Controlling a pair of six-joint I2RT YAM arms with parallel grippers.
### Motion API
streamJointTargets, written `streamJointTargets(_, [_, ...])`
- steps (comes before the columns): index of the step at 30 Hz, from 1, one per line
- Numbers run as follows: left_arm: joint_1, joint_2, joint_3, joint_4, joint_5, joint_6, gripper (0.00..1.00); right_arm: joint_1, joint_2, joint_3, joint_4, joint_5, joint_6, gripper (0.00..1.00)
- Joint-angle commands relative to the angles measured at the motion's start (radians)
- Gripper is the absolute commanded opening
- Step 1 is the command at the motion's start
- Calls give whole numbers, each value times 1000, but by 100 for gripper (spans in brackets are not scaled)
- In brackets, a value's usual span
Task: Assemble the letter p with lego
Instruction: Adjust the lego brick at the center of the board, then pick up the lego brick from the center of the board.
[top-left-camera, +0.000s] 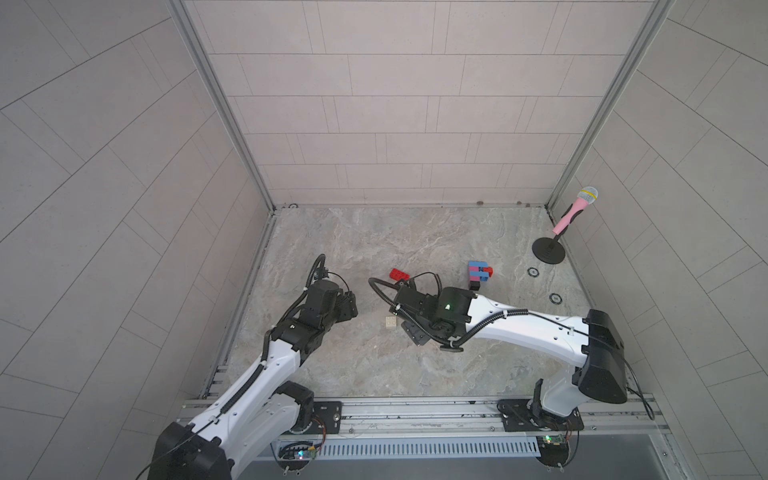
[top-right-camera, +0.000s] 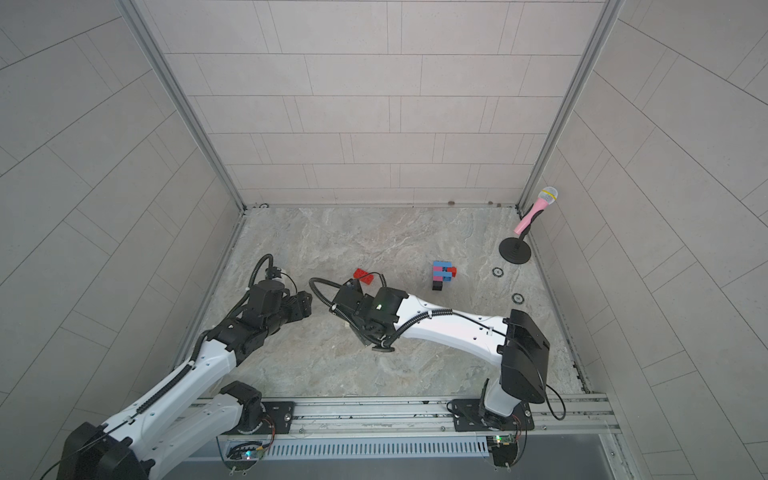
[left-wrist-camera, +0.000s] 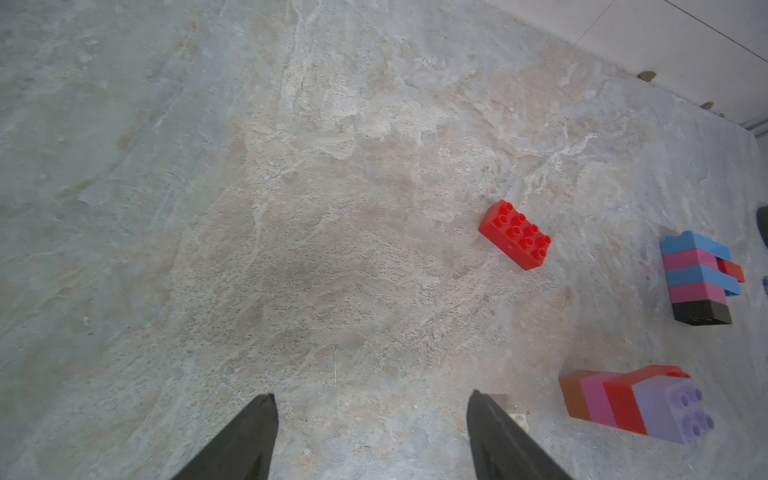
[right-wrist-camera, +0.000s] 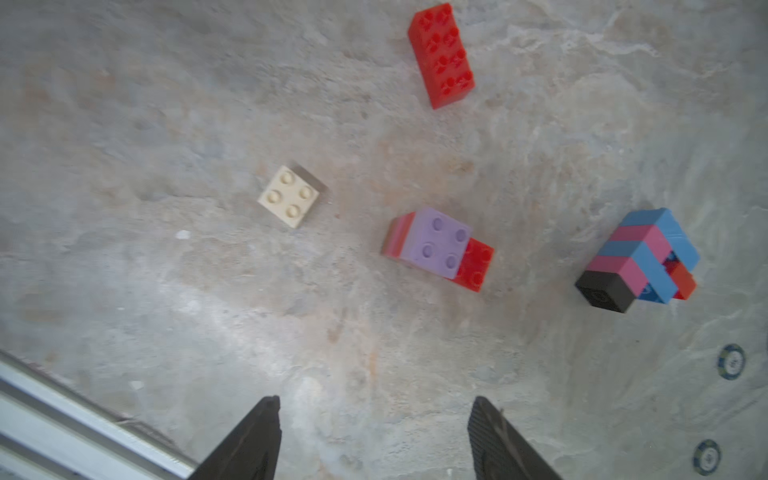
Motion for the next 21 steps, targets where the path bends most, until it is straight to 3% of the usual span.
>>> streamJointTargets(1, [7,-39,38,-92,-126,-55,79,14,133,110,-70,-38,161,73])
streamJointTargets(6, [12,-98,28,-151,-235,-68,80,11,360,323,-133,-40,225,70])
streamJointTargets(10, [14,-144,10,-162,-259,-55,80,-15,471,425,-152,-51,280,68])
streamJointTargets(21, [10,-162,-10,-136,-241,-28,80,-83,566,438,-80,-88,363,66])
